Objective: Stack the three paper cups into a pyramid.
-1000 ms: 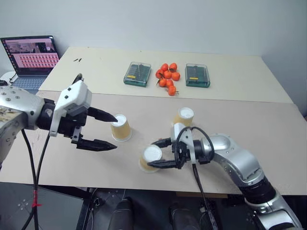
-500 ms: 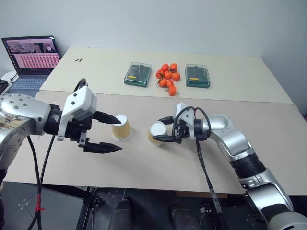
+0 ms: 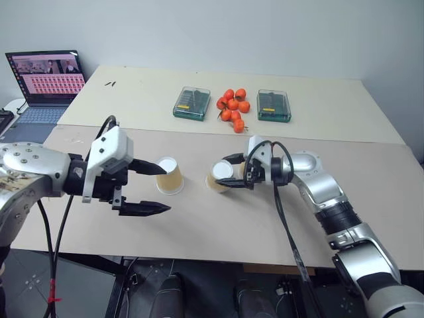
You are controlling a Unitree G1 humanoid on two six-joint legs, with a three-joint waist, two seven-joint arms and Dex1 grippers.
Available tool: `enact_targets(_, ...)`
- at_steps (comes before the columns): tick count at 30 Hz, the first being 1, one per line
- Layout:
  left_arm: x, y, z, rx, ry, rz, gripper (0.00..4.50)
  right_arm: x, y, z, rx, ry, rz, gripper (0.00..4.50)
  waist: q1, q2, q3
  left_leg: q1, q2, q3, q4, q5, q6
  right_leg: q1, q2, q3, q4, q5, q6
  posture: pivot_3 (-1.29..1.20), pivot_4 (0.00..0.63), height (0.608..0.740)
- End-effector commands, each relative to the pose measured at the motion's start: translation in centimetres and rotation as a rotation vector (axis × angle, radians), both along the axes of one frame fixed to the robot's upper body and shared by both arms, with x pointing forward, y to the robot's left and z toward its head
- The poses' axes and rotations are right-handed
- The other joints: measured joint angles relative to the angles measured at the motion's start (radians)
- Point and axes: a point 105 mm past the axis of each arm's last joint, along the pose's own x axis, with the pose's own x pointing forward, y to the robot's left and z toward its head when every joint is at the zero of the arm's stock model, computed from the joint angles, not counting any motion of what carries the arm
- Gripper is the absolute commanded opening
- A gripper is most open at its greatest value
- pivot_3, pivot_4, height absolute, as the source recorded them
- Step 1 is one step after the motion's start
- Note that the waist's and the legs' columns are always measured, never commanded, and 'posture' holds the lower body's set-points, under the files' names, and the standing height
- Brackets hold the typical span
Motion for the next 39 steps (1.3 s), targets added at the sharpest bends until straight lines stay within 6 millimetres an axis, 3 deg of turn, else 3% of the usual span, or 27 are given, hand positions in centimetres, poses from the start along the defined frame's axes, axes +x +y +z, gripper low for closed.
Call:
enact_targets(1, -0.3, -0.3, 0.8, -0.012, -0.045, -0.017, 4.5, 1.0, -1.7, -1.5, -0.073, 0.016, -0.084, 4.14, 0.001, 0.0, 0.0, 0.0, 0.0, 0.0, 0.0, 0.0, 0.0, 0.0, 0.0, 0.0, 0.0, 0.0, 0.0, 0.0, 0.15, 0.735)
enact_targets(2, -0.4, -0.4, 0.8, -0.012, -0.045, -0.017, 4.5, 1.0, -1.7, -1.5, -0.073, 0.017, -0.083, 4.49, 0.001, -0.001, 0.0, 0.0, 0.0, 0.0, 0.0, 0.0, 0.0, 0.0, 0.0, 0.0, 0.0, 0.0, 0.0, 0.0, 0.15, 0.735)
enact_targets(7, -0.3, -0.5, 0.8, -0.017, -0.044, -0.017, 4.5, 1.1, -1.8, -0.9, -0.061, 0.003, -0.087, 4.49, 0.001, -0.001, 0.0, 0.0, 0.0, 0.0, 0.0, 0.0, 0.0, 0.0, 0.0, 0.0, -0.001, 0.0, 0.0, 0.0, 0.15, 0.735)
enact_targets(21, 0.0, -0.7, 0.7, -0.033, -0.048, -0.021, 4.5, 0.1, -1.5, 5.4, 0.05, -0.084, -0.071, 4.49, -0.003, -0.001, 0.0, -0.002, 0.0, 0.001, -0.004, 0.0, 0.0, -0.003, 0.0, 0.001, -0.001, 0.0, 0.0, 0.0, 0.15, 0.735)
enact_targets(28, 0.2, -0.9, 0.6, -0.035, -0.05, -0.028, 4.5, -0.6, -1.6, 7.4, 0.074, -0.11, -0.067, 4.49, -0.004, -0.001, 0.0, -0.002, 0.0, 0.001, -0.005, 0.0, 0.0, -0.003, 0.0, 0.001, -0.001, -0.001, -0.001, 0.0, 0.15, 0.735)
enact_targets(33, 0.2, -0.9, 0.7, -0.035, -0.05, -0.032, 4.5, 0.0, -6.0, 9.9, 0.093, -0.161, -0.182, 4.49, 0.005, -0.001, 0.0, -0.003, -0.001, 0.001, -0.005, 0.0, 0.0, -0.003, 0.0, 0.0, -0.002, -0.001, -0.001, 0.0, 0.15, 0.735)
enact_targets(39, 0.4, -1.0, 0.7, -0.042, -0.053, -0.032, 4.5, 0.8, -13.9, 7.3, 0.015, -0.111, -0.411, 4.49, 0.016, -0.001, 0.0, -0.002, -0.001, 0.001, -0.005, 0.0, 0.0, -0.003, -0.001, 0.0, -0.003, -0.001, -0.001, 0.0, 0.15, 0.735)
